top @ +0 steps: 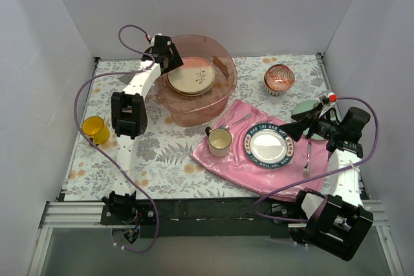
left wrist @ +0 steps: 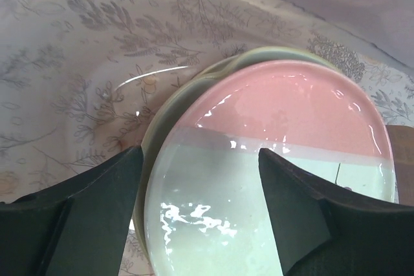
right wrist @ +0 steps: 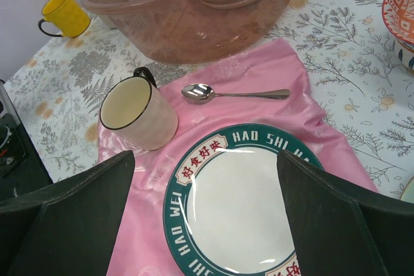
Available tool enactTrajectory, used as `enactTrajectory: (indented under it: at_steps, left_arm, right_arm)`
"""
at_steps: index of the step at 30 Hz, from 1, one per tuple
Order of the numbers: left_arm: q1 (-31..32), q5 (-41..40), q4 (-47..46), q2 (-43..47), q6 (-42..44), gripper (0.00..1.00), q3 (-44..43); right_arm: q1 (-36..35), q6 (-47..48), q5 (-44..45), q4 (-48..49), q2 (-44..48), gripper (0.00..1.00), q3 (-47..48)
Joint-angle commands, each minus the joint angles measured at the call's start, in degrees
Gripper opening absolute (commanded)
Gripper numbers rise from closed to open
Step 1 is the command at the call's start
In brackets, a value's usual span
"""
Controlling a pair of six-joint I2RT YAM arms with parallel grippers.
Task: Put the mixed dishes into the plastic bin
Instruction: Place the plate in the plastic bin.
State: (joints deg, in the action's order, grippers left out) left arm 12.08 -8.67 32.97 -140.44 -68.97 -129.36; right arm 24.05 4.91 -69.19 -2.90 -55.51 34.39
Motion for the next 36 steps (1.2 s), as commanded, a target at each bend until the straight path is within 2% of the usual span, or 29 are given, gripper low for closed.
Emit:
enactTrajectory:
  at_steps: [1,9,13,18,20,22,30,31,36]
  left_arm:
    - [-0.8,-5.1,0.6,7.3,2.0,0.72,-2.6]
    - [0.4,-4.3,0.4,9.2,2.6,0.73,-4.0]
    - [1.8,-3.9,-2.5,14.5,4.3,0.73,0.2]
    - [3.1,-2.2,-10.4,27.4,5.7,0.79,14.8]
    - [3.1,-1.5,-12.2,31.7,5.7,0.86,19.6]
    - [3.1,-1.3,-14.9,38.5,5.8,0.98,27.0]
    - [2.1,4.7,-24.0,63.2,4.5,0.98,52.0]
    - [1.8,5.8,-24.5,68.5,3.6,0.98,57.2]
    - [1.3,11.0,-24.7,81.9,4.3,0.98,70.9]
  right_arm:
    - [0.6,0.7,-1.0,0.7,0.7,0.99,2.3]
    - [0.6,1.1,-0.9,0.7,0.7,0.99,2.4]
    - [0.6,1.8,-0.7,0.3,0.8,0.99,2.4]
    - [1.3,3.3,-0.7,-0.8,1.6,0.99,2.4]
    - [1.5,3.9,-0.9,-1.1,2.2,0.99,2.3]
    - [1.7,4.5,-0.9,-1.2,2.9,0.99,2.1]
    - [2.5,10.1,1.4,-3.7,5.0,0.99,1.5]
    - [2.5,12.7,1.9,-4.7,5.0,0.99,1.5]
    - [2.5,22.1,6.7,-14.5,5.0,0.99,4.4]
